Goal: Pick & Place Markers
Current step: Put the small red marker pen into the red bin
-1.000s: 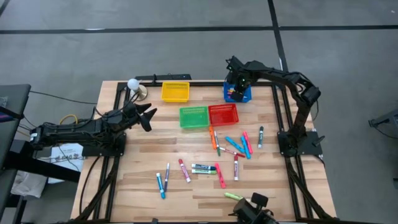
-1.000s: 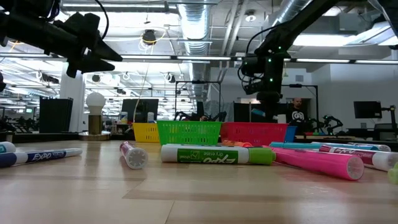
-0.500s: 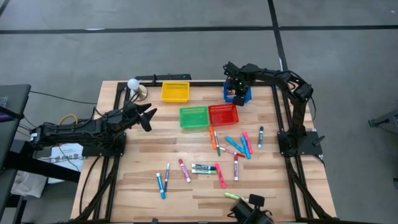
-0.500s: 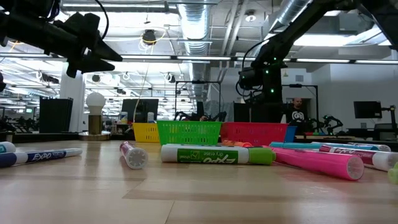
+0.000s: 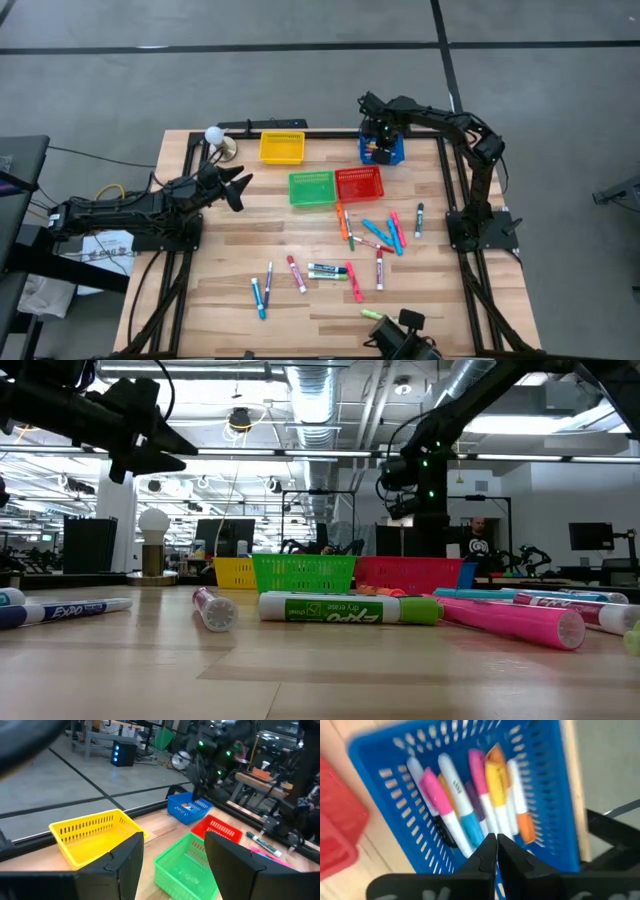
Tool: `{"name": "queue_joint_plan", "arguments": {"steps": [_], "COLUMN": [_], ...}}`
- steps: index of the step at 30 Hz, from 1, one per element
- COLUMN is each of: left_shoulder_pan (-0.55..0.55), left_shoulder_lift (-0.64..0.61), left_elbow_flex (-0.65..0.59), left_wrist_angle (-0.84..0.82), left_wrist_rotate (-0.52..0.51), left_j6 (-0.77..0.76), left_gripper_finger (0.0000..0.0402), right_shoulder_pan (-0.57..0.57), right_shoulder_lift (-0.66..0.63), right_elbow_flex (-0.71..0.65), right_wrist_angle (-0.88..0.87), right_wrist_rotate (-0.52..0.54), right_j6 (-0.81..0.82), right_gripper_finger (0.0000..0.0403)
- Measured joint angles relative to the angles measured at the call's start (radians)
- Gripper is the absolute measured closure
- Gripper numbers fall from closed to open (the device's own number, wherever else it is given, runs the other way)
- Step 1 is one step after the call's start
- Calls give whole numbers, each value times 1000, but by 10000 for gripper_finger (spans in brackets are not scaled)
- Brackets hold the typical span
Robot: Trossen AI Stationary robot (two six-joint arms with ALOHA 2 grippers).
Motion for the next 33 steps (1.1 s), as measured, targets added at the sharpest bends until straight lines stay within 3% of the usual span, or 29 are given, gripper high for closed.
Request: {"name": "queue_joint_plan", "arguments": {"steps": [7,15,22,27,33], "left_shoulder_pan": [0,0,-19,-58,-82], "left_shoulder_lift": [-5,-15,-71,-111,-96], "left_elbow_flex": [0,-17,-105,-123,-123], "left_wrist_angle": [5,33,138,139,147], "left_wrist_rotate": [175,227,382,392,393], "left_j6": [45,57,53,45,-2], "left_gripper_finger": [192,192,192,192,192], "right_shoulder_pan": [-8,-12,14,21,21], "right_shoulder_lift": [-125,-344,-485,-611,-790], "right_elbow_flex": [46,46,36,-114,-335], "right_wrist_angle": [-12,-13,-2,123,236], "right_wrist_rotate": [-224,-328,-402,-497,-520], "right_j6": [43,130,156,218,318], "right_gripper_finger": [399,399,402,402,402]}}
